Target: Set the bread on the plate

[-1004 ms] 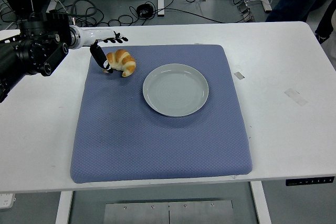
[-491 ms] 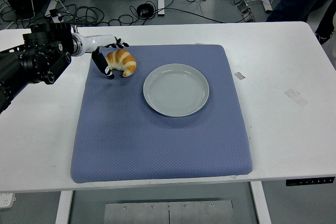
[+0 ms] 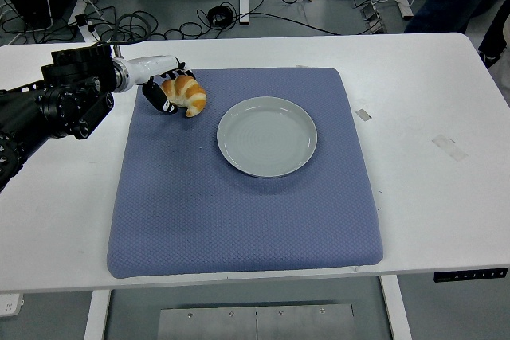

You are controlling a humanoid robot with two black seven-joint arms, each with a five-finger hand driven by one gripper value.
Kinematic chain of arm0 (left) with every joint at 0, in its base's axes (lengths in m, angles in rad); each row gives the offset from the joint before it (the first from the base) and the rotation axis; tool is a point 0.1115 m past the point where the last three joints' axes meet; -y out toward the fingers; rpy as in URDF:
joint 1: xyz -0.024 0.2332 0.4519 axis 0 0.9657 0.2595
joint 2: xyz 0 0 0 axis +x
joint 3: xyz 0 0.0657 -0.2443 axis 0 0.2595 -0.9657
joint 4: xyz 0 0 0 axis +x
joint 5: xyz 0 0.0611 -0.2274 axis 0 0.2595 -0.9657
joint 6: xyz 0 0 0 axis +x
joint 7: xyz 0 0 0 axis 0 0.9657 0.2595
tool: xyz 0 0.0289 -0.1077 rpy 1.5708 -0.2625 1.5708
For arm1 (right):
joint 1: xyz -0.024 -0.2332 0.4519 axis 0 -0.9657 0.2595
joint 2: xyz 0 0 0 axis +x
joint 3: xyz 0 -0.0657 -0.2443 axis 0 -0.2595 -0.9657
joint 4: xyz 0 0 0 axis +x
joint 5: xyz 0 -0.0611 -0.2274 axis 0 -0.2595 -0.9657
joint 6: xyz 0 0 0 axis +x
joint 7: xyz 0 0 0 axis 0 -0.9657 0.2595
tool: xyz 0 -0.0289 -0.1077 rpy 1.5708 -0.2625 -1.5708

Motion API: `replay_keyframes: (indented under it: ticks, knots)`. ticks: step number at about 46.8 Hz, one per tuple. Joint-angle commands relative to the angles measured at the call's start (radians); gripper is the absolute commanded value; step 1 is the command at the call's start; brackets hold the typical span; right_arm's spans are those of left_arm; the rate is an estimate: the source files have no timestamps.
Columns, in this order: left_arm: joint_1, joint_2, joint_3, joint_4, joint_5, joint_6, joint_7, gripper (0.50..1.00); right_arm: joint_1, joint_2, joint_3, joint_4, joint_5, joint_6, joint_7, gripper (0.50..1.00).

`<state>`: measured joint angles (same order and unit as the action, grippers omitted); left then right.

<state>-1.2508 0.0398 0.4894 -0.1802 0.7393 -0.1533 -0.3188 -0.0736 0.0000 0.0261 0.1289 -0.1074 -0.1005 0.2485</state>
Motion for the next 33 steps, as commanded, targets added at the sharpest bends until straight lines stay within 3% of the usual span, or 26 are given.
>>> replay_keyframes:
  ticks: [1, 6, 14, 20, 25, 33]
  knots:
    - [-0.001, 0.002, 0.0, 0.001, 0.0, 0.029, 0.0, 0.754, 0.0, 0.0, 0.0, 0.0, 0.0, 0.001, 0.0, 1.0]
    - [-0.01, 0.003, -0.002, 0.001, -0.001, 0.057, -0.003, 0.734, 0.0, 0.0, 0.0, 0.0, 0.0, 0.001, 0.0, 1.0]
    - [-0.016, 0.003, -0.002, 0.004, -0.003, 0.061, -0.008, 0.624, 0.0, 0.0, 0.0, 0.0, 0.0, 0.001, 0.0, 1.0]
    - [-0.021, 0.0, -0.005, 0.002, -0.014, 0.077, -0.013, 0.586, 0.0, 0.0, 0.0, 0.0, 0.0, -0.001, 0.0, 1.0]
    - [-0.033, -0.04, -0.009, -0.002, -0.015, 0.075, -0.031, 0.592, 0.0, 0.0, 0.0, 0.0, 0.0, -0.001, 0.0, 1.0]
    - [-0.067, -0.04, -0.011, -0.012, -0.015, 0.049, -0.051, 0.59, 0.0, 0.0, 0.0, 0.0, 0.0, 0.001, 0.0, 1.0]
